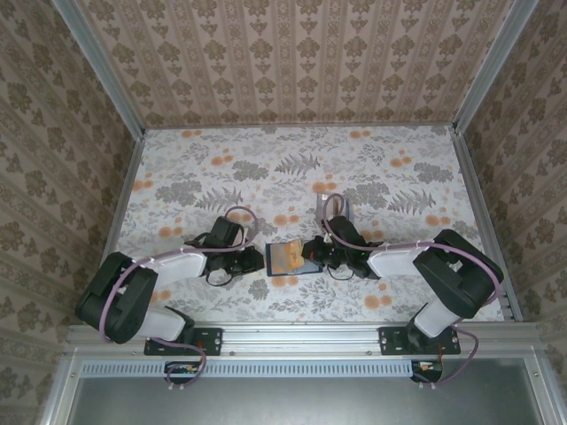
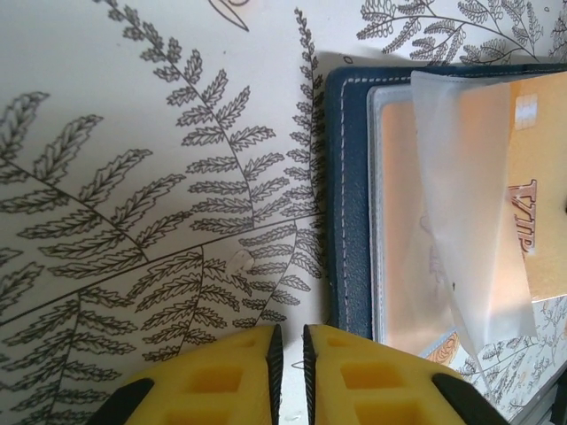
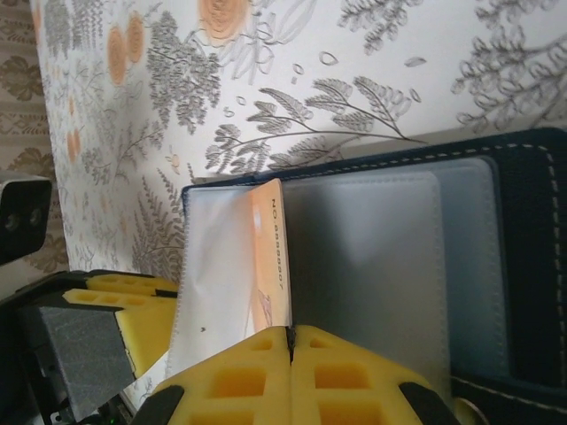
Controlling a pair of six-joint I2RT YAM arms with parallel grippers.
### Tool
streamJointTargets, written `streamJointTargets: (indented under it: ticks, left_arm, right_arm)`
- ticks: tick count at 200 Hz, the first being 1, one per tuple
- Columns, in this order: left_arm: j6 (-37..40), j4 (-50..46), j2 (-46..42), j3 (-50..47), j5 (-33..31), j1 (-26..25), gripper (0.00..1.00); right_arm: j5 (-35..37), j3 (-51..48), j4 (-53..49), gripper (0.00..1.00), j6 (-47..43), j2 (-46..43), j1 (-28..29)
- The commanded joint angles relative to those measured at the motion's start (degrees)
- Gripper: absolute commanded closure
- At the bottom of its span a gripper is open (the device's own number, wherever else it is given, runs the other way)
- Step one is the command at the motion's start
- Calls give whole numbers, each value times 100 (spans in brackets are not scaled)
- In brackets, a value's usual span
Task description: Put the credit cards into the card holder
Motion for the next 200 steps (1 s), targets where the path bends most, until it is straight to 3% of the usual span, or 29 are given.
streamJointTargets:
  ticks: [1, 48, 106, 200]
  left_arm:
    - [93, 178, -12, -112, -201, -128, 84]
    - [178, 341, 162, -42, -55, -155, 88]
    - [215, 462, 208, -119, 39, -168, 92]
    - [348, 541, 390, -112, -98, -147, 94]
  right_arm:
    - [244, 46, -185, 91, 330, 183, 77]
    - [414, 151, -256, 85, 394, 113, 256]
    - [482, 512, -513, 91, 263, 212, 422]
    - [116, 1406, -1506, 91, -320, 762, 429]
